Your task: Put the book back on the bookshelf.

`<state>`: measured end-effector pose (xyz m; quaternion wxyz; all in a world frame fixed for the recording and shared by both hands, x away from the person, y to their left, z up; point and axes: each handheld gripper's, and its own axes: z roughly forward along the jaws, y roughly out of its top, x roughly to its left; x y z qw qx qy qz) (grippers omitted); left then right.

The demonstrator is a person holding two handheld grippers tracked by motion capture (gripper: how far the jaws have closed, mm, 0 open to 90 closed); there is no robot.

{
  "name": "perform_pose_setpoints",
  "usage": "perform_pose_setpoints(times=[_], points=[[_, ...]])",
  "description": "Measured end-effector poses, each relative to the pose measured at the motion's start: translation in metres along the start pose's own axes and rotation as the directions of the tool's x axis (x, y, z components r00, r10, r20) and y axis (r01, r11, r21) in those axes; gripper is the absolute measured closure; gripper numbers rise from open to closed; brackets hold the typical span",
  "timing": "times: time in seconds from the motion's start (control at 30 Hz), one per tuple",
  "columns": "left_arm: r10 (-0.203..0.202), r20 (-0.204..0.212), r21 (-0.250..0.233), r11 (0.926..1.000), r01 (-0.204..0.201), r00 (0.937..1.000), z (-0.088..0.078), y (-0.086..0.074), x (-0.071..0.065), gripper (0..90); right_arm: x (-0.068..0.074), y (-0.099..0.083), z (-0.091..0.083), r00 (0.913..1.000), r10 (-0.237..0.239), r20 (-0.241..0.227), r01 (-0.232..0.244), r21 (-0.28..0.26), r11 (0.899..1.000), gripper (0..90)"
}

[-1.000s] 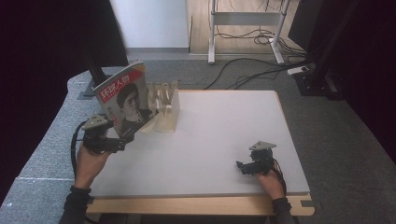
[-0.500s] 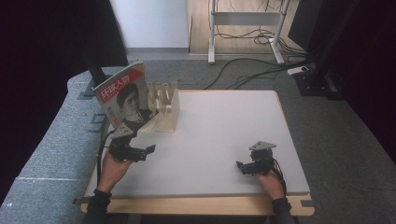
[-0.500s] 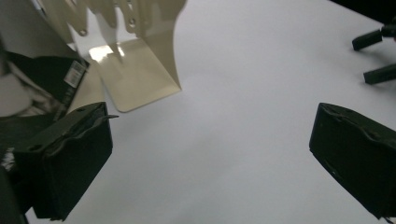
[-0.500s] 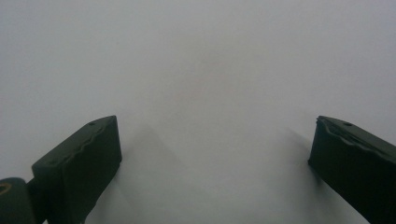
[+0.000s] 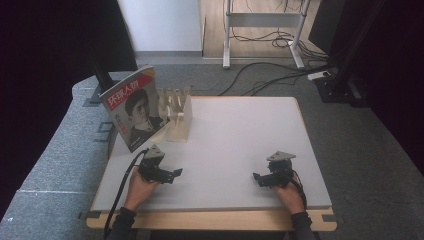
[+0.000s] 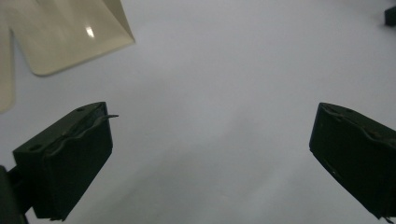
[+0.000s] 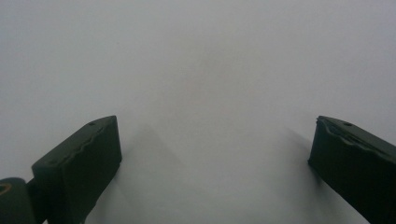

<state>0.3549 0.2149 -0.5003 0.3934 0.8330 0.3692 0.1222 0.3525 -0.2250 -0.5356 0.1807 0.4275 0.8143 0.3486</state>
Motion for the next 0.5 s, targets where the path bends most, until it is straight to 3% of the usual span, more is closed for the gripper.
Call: perform_pose_setpoints(times=[0.13, 0.23, 0.3, 0.5], points=[[0.003, 0.004, 0.056, 0.9985, -0.003, 1.0000, 0.019, -0.010, -0.003, 0.0, 0.000, 0.000, 0.000, 1.0000, 0.000, 0.000, 0.000, 0.000, 1.000, 1.4], [0.026, -0.020, 0.110, 0.9936, -0.024, 0.9995, 0.028, -0.012, -0.007, 0.0, 0.000, 0.000, 0.000, 1.0000, 0.000, 0.000, 0.000, 0.000, 1.000, 1.4], [0.062, -0.051, 0.127, 0.9904, -0.055, 0.9967, 0.030, -0.012, -0.012, 0.0, 0.000, 0.000, 0.000, 1.0000, 0.000, 0.000, 0.000, 0.000, 1.000, 1.4], [0.060, -0.052, 0.128, 0.9903, -0.053, 0.9968, 0.030, -0.012, -0.012, 0.0, 0.000, -0.001, 0.000, 1.0000, 0.002, 0.001, -0.002, 0.001, 1.000, 1.3]])
